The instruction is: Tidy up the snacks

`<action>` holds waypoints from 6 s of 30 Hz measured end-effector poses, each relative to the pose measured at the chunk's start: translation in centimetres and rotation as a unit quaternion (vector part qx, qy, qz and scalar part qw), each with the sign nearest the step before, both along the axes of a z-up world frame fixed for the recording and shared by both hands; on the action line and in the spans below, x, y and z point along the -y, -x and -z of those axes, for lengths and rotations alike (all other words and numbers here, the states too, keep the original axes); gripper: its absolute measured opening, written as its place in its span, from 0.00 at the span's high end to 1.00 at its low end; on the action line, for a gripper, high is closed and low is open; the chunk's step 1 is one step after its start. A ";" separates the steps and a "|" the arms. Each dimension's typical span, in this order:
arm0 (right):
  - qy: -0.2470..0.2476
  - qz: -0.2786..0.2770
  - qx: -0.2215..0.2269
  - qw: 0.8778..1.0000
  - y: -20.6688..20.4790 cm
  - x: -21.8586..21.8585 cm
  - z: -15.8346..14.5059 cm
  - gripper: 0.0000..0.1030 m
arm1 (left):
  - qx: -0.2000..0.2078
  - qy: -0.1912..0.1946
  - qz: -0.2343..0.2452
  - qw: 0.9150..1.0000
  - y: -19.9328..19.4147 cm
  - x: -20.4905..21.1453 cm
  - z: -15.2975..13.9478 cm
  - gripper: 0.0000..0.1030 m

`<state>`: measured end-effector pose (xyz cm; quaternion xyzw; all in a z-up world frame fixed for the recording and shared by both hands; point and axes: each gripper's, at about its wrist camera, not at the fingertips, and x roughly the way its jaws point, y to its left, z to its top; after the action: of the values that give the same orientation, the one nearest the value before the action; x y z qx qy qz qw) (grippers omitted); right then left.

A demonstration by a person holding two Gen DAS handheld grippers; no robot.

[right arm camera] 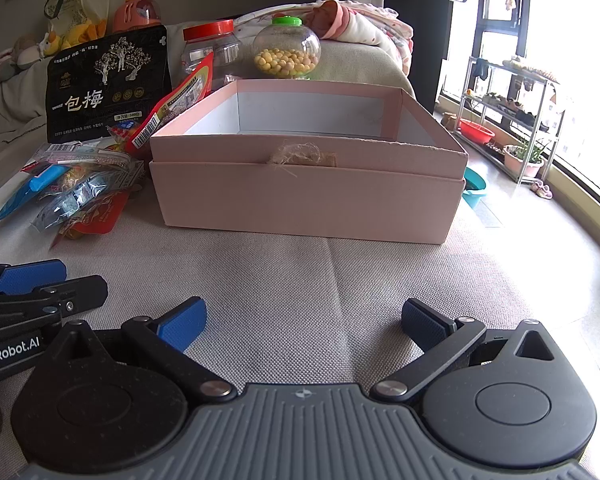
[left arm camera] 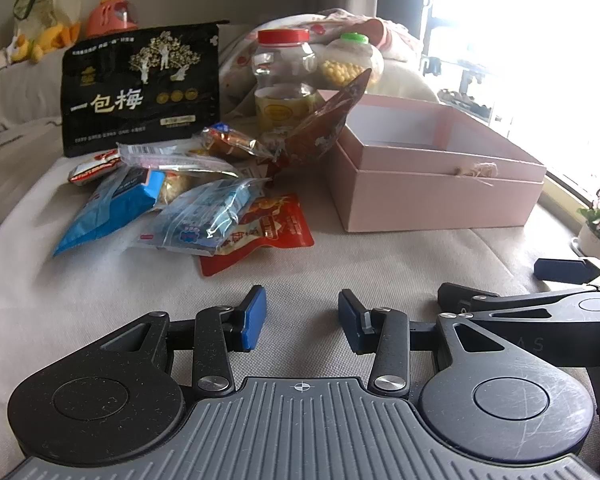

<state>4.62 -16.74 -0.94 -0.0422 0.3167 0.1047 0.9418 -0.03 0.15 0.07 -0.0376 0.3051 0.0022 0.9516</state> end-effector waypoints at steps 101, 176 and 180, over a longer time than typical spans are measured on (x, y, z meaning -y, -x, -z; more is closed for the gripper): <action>0.000 -0.141 -0.032 0.990 0.5 -4.5 -1.3 0.23 | -0.078 -0.022 0.051 0.995 1.8 -8.0 -3.0 0.35; 0.003 -0.092 -0.121 0.988 -13.5 -19.3 -7.3 0.29 | 0.009 0.191 -0.069 0.979 4.5 -19.3 -1.7 0.19; 0.010 -0.090 -0.122 0.988 -14.1 -18.9 -7.3 0.34 | 0.010 0.197 -0.068 0.978 4.7 -19.5 -1.5 0.19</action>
<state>18.76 2.14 6.35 -0.0668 0.4251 0.1908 0.8823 -4.74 19.66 1.59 -0.2451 0.2870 0.0068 0.9260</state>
